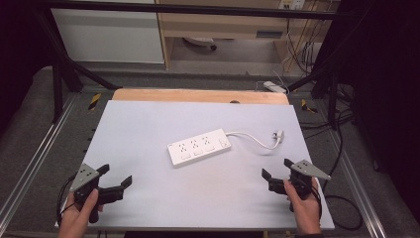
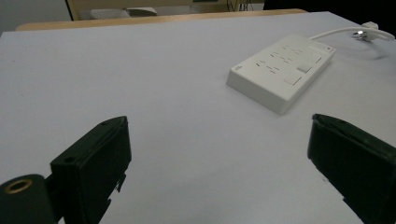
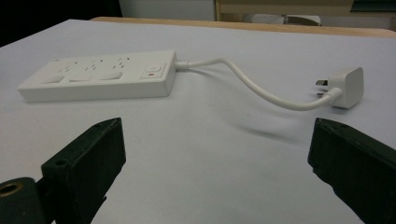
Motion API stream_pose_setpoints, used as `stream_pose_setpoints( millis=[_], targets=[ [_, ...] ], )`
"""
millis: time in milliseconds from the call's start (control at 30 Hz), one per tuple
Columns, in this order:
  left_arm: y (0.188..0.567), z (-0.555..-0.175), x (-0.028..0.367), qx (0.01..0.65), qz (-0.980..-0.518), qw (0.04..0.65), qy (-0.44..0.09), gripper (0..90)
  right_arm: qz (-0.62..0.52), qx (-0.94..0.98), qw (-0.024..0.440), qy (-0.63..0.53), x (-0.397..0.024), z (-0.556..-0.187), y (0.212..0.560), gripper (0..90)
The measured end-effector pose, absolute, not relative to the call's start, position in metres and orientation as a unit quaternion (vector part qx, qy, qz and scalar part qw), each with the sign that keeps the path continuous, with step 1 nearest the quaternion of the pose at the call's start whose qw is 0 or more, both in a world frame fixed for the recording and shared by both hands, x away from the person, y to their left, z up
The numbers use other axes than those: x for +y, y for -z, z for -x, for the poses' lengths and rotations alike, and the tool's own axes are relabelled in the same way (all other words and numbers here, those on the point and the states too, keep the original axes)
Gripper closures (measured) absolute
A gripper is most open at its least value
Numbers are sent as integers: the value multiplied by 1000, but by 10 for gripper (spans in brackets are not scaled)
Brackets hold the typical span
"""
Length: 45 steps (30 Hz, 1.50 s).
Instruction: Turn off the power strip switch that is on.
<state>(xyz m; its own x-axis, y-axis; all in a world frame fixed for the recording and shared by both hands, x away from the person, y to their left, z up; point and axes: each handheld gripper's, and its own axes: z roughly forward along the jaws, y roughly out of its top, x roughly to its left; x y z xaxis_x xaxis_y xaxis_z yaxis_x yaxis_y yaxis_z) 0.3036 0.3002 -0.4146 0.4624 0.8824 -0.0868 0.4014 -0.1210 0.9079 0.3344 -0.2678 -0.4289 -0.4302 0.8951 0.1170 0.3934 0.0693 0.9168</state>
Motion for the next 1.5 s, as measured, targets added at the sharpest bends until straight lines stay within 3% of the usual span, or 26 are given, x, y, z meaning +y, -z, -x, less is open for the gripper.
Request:
stream_pose_setpoints(
  millis=[433, 867, 1500],
  targets=[
    [415, -304, 299, 455, -709, 482, -243, 60, -471, 680, 238, -510, -261, -333, 419, 29],
    [416, -304, 299, 452, -711, 481, -242, 60, -462, 683, 262, -502, -244, -339, 389, 28],
    [417, -304, 297, 451, -714, 478, -240, 60, -456, 697, 253, -492, -238, -355, 369, 38]
  ],
)
